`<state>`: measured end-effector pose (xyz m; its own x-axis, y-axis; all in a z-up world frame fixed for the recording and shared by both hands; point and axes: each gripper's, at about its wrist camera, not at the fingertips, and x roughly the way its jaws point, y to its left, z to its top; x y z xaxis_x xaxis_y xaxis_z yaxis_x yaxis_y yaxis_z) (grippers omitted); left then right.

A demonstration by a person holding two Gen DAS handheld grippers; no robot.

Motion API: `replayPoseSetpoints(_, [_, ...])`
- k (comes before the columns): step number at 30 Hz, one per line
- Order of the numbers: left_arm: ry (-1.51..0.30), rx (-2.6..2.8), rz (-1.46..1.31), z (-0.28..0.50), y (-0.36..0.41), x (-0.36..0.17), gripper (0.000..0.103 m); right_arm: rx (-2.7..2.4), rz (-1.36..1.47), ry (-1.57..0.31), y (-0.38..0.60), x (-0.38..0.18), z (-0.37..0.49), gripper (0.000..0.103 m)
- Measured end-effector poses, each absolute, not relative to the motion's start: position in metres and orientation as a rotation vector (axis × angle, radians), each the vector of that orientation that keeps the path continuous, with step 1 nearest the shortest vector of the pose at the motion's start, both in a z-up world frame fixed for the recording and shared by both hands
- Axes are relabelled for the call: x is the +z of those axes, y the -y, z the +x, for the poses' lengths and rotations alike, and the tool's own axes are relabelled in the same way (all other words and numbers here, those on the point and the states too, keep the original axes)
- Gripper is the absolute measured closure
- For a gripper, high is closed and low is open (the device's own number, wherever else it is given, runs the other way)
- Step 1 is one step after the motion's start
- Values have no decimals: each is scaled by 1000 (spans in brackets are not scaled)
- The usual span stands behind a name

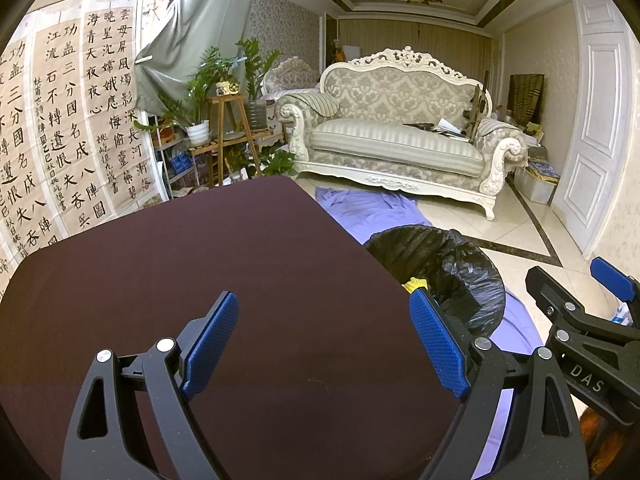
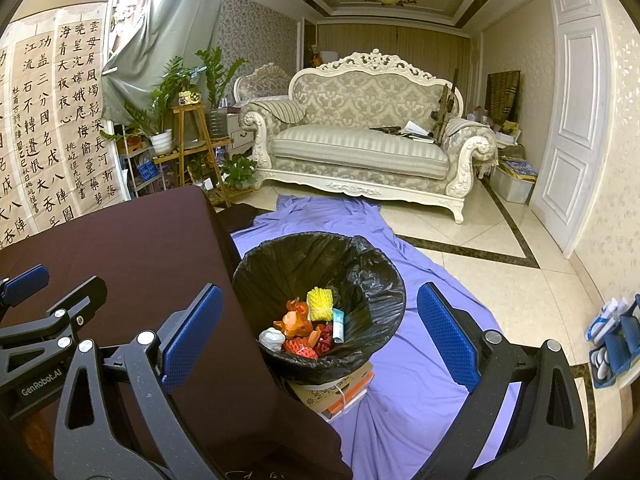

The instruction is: Collect trash

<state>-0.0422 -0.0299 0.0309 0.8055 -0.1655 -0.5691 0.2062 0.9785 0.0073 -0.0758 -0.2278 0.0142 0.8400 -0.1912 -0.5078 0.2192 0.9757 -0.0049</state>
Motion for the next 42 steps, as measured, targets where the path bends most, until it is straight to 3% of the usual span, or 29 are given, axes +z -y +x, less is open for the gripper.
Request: replayPoseSetpoints(42, [-531,-203,78,-47,46,36,18,-214,53,-533,226,16,-74,8])
